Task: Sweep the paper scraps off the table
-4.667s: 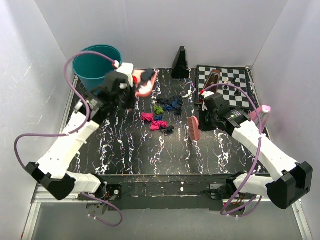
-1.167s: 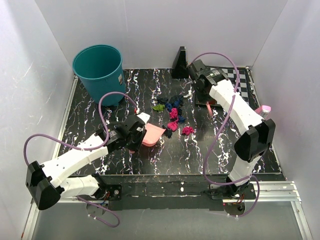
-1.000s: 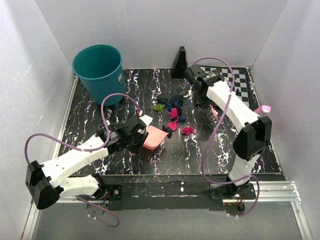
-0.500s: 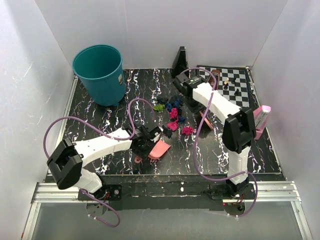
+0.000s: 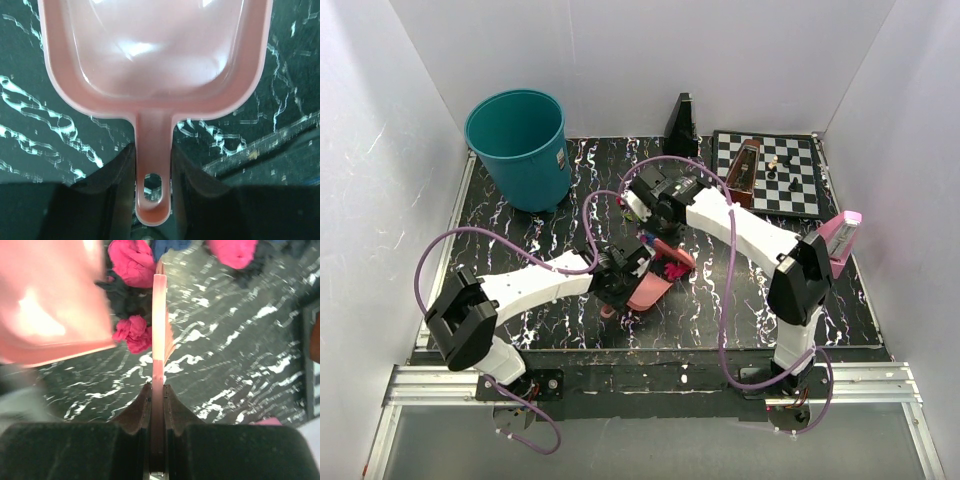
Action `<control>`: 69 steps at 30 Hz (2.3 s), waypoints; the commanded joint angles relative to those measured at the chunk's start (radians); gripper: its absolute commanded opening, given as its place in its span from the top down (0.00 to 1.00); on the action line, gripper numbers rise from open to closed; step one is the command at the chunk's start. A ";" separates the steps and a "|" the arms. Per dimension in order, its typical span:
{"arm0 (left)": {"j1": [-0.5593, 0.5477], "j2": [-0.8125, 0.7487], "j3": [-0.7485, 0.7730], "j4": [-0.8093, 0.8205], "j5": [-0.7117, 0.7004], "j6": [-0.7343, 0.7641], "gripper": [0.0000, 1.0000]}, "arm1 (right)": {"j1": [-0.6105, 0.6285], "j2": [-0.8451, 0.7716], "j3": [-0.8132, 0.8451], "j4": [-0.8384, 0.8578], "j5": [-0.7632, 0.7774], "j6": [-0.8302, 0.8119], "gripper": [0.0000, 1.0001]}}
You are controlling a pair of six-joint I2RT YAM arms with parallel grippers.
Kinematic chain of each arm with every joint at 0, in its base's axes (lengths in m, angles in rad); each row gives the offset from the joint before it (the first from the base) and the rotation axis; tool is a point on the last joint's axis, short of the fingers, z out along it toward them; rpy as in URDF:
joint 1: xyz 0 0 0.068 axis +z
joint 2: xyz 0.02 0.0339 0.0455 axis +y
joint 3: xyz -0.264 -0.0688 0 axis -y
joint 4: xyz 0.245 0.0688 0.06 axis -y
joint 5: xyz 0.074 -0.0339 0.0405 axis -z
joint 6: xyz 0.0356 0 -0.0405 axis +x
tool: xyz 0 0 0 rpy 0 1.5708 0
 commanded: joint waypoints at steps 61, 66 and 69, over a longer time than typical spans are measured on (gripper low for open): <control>0.044 -0.177 -0.039 0.121 -0.200 -0.059 1.00 | -0.190 -0.411 -0.116 0.228 -0.081 0.172 0.99; 0.044 -0.274 0.020 0.029 -0.215 -0.056 1.00 | -0.221 -0.436 -0.150 0.250 -0.080 0.216 0.99; 0.044 -0.320 0.067 -0.049 -0.230 -0.057 1.00 | -0.237 -0.450 -0.167 0.262 -0.104 0.232 0.99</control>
